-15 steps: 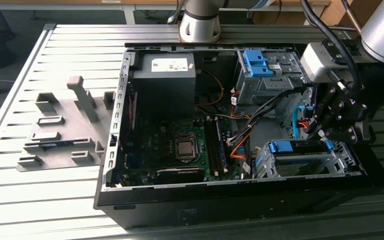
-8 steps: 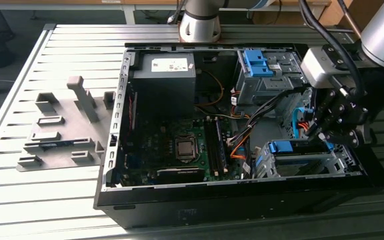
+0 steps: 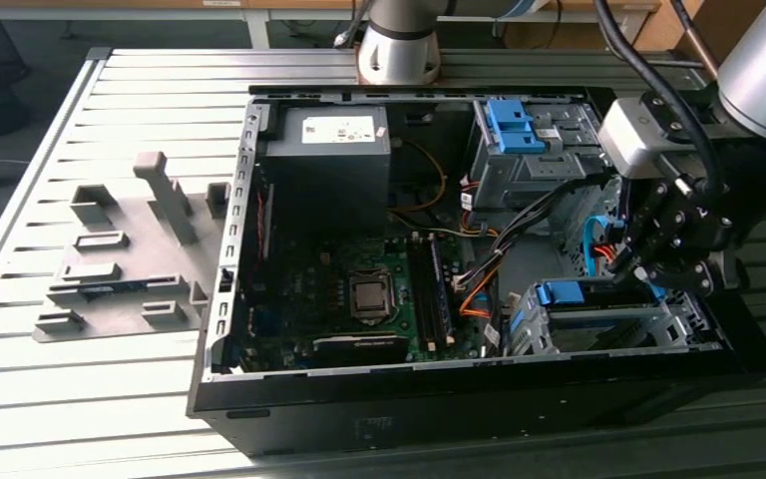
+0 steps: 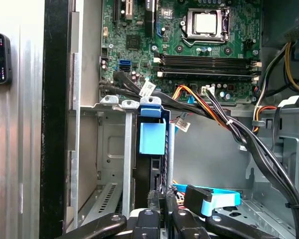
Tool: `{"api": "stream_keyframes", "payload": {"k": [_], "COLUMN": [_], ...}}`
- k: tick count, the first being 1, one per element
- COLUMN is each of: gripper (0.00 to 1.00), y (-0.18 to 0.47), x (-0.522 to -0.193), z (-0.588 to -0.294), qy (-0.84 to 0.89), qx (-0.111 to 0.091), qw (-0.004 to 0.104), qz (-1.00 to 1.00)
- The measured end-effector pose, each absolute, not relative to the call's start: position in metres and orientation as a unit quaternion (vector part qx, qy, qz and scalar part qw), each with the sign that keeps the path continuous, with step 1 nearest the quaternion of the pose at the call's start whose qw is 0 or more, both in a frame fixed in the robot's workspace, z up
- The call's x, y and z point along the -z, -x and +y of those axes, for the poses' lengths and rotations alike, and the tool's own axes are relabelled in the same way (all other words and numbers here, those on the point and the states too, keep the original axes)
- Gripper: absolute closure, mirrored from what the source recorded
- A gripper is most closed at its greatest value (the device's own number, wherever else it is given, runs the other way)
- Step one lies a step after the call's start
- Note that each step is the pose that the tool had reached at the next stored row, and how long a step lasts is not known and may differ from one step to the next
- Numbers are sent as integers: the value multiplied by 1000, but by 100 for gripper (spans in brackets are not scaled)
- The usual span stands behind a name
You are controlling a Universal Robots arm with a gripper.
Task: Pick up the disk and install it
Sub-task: 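Insert the first disk wire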
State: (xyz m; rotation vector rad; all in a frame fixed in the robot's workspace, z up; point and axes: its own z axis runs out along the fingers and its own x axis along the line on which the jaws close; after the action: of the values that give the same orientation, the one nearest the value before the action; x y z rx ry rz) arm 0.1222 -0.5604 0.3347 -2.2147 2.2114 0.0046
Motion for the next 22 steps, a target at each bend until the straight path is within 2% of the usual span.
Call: {"api": "stream_keyframes", "payload": {"k": [22], "gripper": [84], "y": [-122], "x": [-335], "z": [-561], "qy": [705], "qx": [-1], "qw": [6], "qz": [709]}}
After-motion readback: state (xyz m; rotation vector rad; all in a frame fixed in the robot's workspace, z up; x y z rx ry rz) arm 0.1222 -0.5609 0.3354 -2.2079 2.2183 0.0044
